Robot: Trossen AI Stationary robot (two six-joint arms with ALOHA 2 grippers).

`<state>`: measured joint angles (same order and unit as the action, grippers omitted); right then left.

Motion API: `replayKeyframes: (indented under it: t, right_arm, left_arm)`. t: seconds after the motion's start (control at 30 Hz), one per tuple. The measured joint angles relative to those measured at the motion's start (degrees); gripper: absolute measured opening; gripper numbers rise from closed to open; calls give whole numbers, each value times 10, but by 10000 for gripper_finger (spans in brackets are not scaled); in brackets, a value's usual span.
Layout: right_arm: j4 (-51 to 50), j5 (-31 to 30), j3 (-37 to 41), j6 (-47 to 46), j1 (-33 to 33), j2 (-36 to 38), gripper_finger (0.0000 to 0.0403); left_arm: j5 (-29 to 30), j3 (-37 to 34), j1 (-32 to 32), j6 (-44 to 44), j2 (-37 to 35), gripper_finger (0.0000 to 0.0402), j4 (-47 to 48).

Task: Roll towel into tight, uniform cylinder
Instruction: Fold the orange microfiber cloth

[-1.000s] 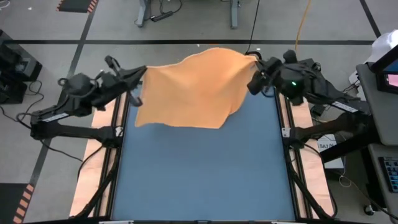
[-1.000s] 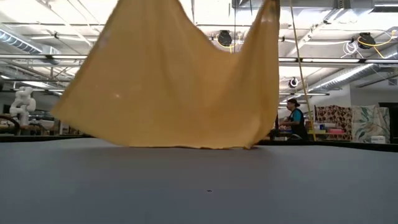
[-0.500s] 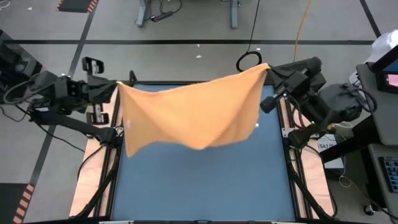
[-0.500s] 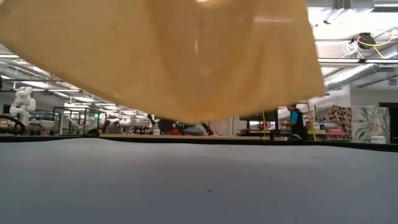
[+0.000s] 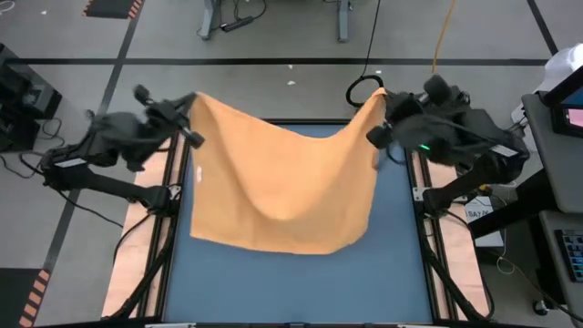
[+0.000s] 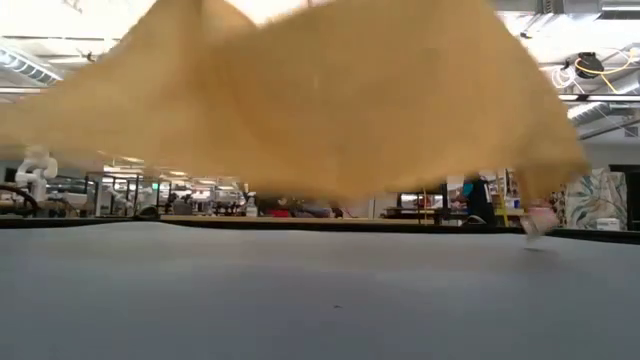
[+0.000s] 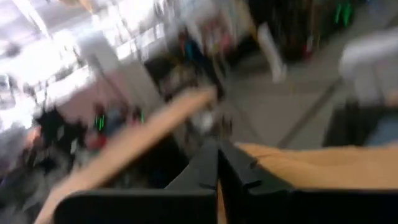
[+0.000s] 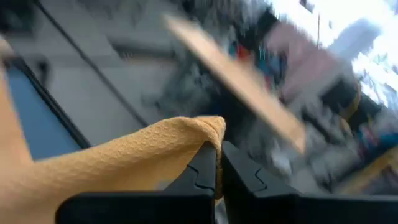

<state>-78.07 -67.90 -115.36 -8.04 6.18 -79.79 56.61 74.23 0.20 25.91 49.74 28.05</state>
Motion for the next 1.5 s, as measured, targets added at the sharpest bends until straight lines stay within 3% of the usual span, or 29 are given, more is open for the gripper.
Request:
replayKeyframes:
  t: [0.1,0.2,0.43,0.63,0.73,0.83,0.9,1.0,1.1,1.23,1.5]
  right_arm:
    - [-39,38,47,-41,-79,0,2]
    - [-29,77,113,-44,-141,0,2]
    - [105,85,301,17,-223,-1,2]
    - [279,87,389,144,-270,-1,2]
    - [367,132,395,218,-302,-1,2]
    - [398,185,395,235,-328,0,2]
    - [384,186,395,230,-337,0,2]
    - [397,186,395,248,-351,0,2]
    - [526,204,395,314,-366,1,2]
    - [670,317,394,365,-377,4,2]
    - [525,293,395,317,-380,7,2]
  left_arm:
    - [-11,-3,40,-112,19,2,135]
    - [-11,-28,72,-181,35,2,201]
    - [-12,-100,126,-195,77,2,200]
    - [2,-112,157,-177,116,2,192]
    - [20,-112,178,-145,125,2,143]
    - [-14,-111,188,-134,125,2,104]
    - [-38,-111,189,-132,125,2,94]
    - [-25,-112,192,-88,125,2,67]
    - [-10,-112,207,-28,125,2,-20]
    - [-42,-111,216,0,124,2,-96]
    - [-45,-111,216,1,124,2,-73]
